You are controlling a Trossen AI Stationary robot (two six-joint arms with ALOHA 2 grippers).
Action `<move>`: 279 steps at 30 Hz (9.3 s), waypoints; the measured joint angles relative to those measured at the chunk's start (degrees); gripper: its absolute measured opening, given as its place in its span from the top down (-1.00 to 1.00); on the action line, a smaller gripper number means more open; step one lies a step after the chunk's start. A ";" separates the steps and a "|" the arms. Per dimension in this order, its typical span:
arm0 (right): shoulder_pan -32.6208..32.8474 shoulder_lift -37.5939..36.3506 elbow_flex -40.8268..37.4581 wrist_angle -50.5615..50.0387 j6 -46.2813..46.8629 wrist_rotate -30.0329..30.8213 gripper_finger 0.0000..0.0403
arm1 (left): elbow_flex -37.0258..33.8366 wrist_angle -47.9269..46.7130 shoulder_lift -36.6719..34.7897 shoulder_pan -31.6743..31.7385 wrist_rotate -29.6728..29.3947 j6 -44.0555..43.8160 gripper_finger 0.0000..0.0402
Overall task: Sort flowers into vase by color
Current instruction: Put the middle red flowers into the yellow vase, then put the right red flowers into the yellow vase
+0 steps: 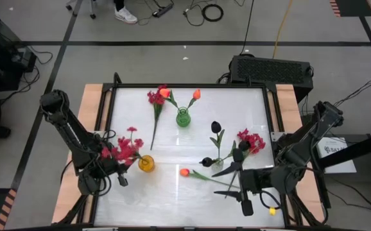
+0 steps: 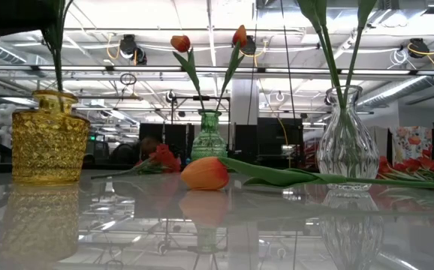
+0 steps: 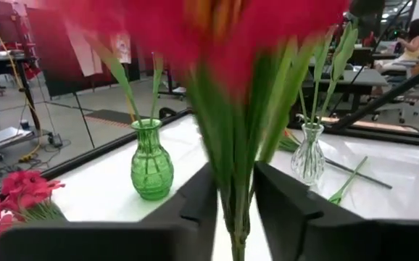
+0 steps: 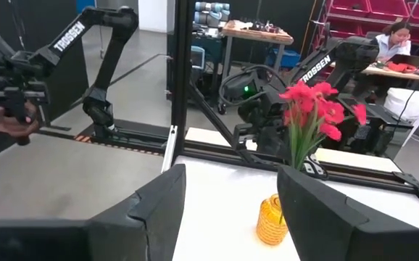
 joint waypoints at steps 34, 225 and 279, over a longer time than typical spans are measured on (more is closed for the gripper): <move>-0.07 0.39 0.00 0.00 -0.89 -0.08 -0.04 | 4.52 -7.37 -20.61 -0.87 9.70 13.58 0.14; -7.07 2.53 -14.24 -82.42 112.64 11.24 1.00 | 27.80 -37.60 -8.04 26.95 24.93 6.14 -0.47; -13.77 -22.35 7.50 -2.59 -35.94 12.52 1.00 | 27.87 -8.34 -8.04 27.04 29.16 29.21 -0.47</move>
